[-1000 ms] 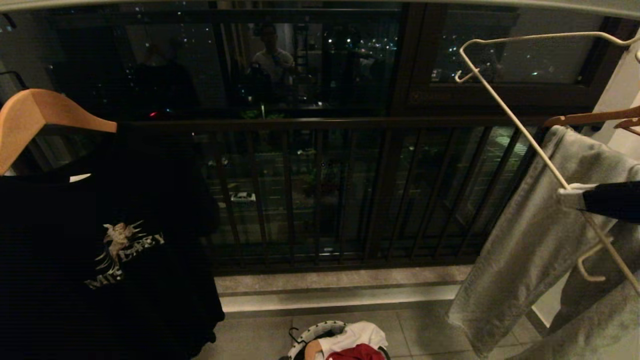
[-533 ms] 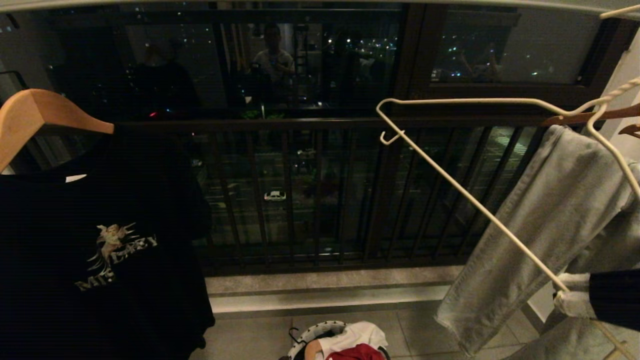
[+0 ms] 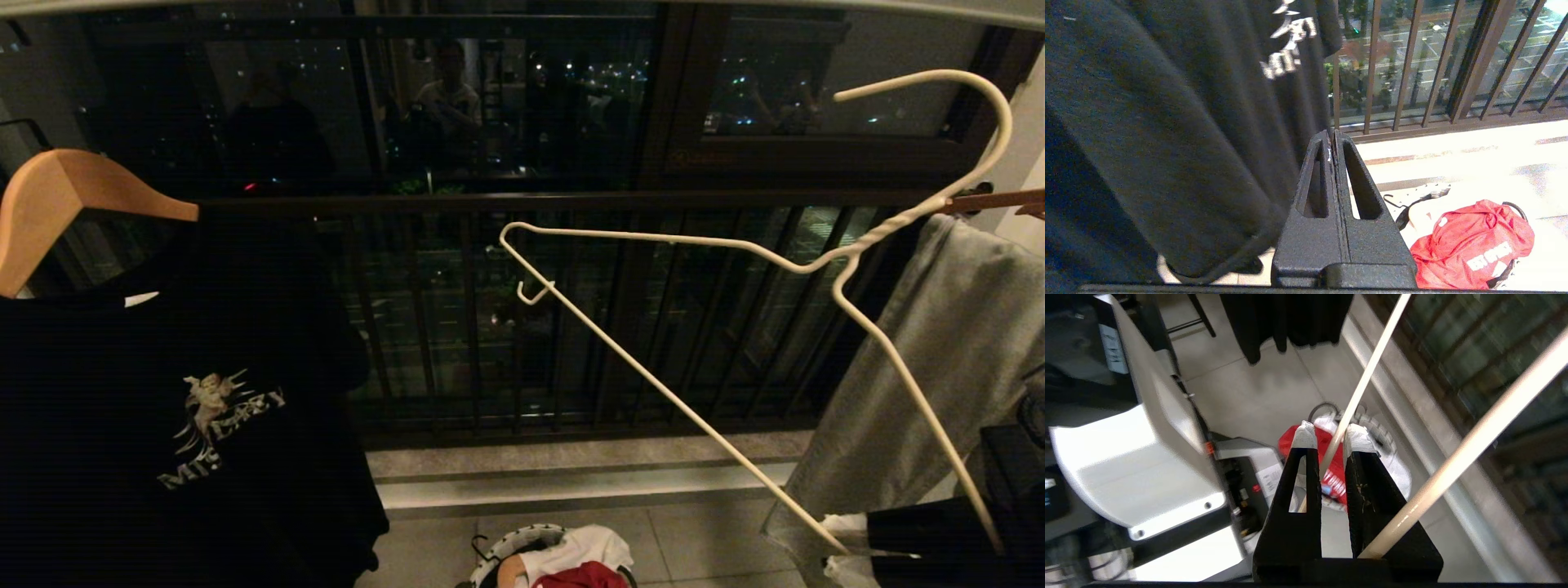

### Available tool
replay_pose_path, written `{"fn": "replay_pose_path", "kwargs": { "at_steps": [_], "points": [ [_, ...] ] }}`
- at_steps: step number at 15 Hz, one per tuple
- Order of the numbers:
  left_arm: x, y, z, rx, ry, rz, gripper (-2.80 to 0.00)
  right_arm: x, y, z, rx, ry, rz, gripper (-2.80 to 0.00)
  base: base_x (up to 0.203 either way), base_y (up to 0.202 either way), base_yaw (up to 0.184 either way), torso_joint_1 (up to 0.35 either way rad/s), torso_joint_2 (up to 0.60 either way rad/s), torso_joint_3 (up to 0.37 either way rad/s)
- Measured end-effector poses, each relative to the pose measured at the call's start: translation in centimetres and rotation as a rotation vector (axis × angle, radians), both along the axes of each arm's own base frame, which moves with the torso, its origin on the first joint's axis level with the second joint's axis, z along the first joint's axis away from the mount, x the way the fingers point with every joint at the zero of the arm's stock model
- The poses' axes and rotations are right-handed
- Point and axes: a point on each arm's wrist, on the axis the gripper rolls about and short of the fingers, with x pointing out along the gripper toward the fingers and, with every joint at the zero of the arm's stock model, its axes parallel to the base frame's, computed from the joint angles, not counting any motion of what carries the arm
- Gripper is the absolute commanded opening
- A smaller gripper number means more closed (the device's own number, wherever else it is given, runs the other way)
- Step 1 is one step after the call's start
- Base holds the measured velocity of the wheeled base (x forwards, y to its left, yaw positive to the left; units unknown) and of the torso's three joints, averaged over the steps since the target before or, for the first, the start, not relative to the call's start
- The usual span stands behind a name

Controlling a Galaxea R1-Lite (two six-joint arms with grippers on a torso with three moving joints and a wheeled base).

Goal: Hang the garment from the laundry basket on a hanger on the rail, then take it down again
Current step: Pick up clothes from the basket

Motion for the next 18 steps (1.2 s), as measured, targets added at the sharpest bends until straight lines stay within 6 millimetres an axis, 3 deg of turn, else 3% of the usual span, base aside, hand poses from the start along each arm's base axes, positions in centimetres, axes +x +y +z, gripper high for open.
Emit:
{"fn": "replay_pose_path", "kwargs": {
  "at_steps": [10,18],
  "points": [
    [0.0,0.0,0.0,-0.001,0.000,0.000,-2.80,4.6,2.8,-2.5,-0.067,0.065,0.062,-2.80,0.000,0.000,0.000,0.000,0.00,0.000],
    [0.0,0.0,0.0,0.000,0.000,0.000,-2.80,5.2,3.1,-3.2,-0.091,0.085,0.070,-2.80,0.000,0.000,0.000,0.000,0.00,0.000]
  ]
}}
